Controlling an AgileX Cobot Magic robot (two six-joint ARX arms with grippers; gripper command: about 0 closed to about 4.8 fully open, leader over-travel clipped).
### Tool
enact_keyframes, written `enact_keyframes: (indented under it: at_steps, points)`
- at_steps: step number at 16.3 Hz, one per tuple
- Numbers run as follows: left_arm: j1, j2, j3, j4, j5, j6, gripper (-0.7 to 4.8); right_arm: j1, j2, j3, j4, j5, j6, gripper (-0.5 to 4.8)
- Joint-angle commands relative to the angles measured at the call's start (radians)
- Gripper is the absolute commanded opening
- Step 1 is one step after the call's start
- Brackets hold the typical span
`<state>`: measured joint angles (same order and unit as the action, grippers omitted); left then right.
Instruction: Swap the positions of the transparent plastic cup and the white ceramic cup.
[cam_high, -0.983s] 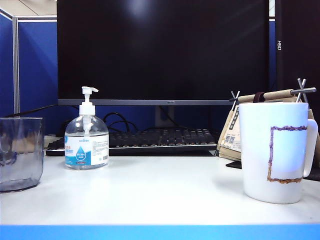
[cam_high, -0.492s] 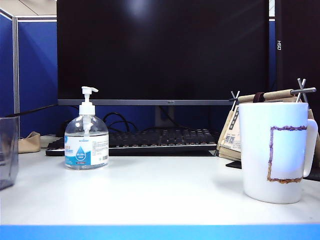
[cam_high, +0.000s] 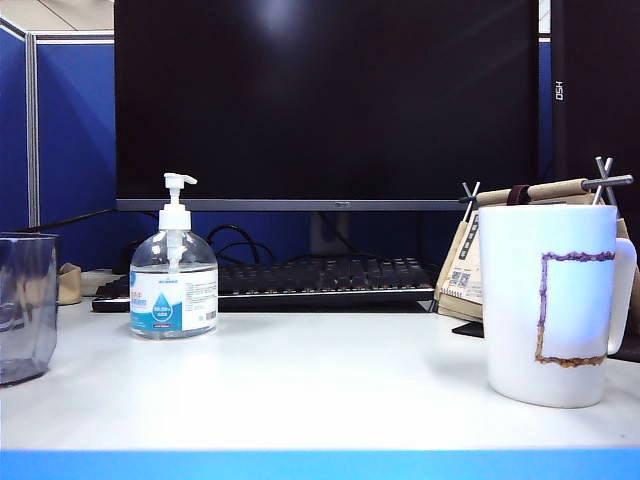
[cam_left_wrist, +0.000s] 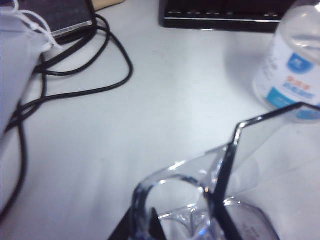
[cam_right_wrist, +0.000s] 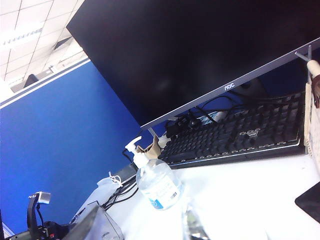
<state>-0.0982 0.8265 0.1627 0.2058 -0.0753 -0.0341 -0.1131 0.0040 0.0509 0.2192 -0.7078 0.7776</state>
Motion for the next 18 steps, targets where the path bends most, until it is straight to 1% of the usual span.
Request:
enact_keyframes:
  at_steps: [1, 3, 5, 7, 9, 10, 12, 14, 15, 16, 18]
  points:
    - [0.0, 0.001, 0.011, 0.016, 0.101, -0.037, -0.05, 0.001, -0.002, 0.003, -0.005, 0.002, -0.003, 2.07]
    - [0.0, 0.0, 0.056, -0.016, 0.15, -0.045, -0.05, 0.001, -0.002, 0.003, -0.034, -0.039, -0.003, 2.08]
    - [-0.004, 0.0, 0.13, -0.07, 0.19, -0.044, -0.05, 0.002, -0.002, 0.003, -0.116, -0.061, -0.005, 2.13]
    - [-0.012, 0.0, 0.19, -0.114, 0.19, -0.04, -0.05, 0.002, -0.002, 0.003, -0.192, -0.06, -0.058, 2.13]
    - [-0.019, -0.001, 0.214, -0.14, 0.208, -0.034, -0.05, 0.002, -0.002, 0.003, -0.263, -0.05, -0.109, 2.14]
    - [-0.026, -0.001, 0.214, -0.153, 0.222, -0.034, -0.05, 0.002, -0.002, 0.003, -0.322, -0.019, -0.15, 2.17]
    - [-0.05, -0.001, 0.214, -0.213, 0.23, -0.033, -0.05, 0.002, -0.002, 0.003, -0.415, 0.093, -0.204, 2.23]
    - [-0.089, -0.001, 0.214, -0.241, 0.229, -0.034, -0.05, 0.002, -0.001, 0.003, -0.442, 0.178, -0.254, 2.26]
    - [-0.111, -0.001, 0.214, -0.241, 0.229, -0.048, -0.05, 0.002, 0.005, 0.003, -0.457, 0.199, -0.262, 2.28]
    - [-0.134, -0.001, 0.214, -0.241, 0.23, -0.072, -0.05, 0.002, 0.018, 0.003, -0.479, 0.201, -0.288, 2.43]
    - [-0.184, -0.001, 0.214, -0.238, 0.225, -0.098, -0.05, 0.004, 0.067, 0.003, -0.477, 0.207, -0.311, 2.44]
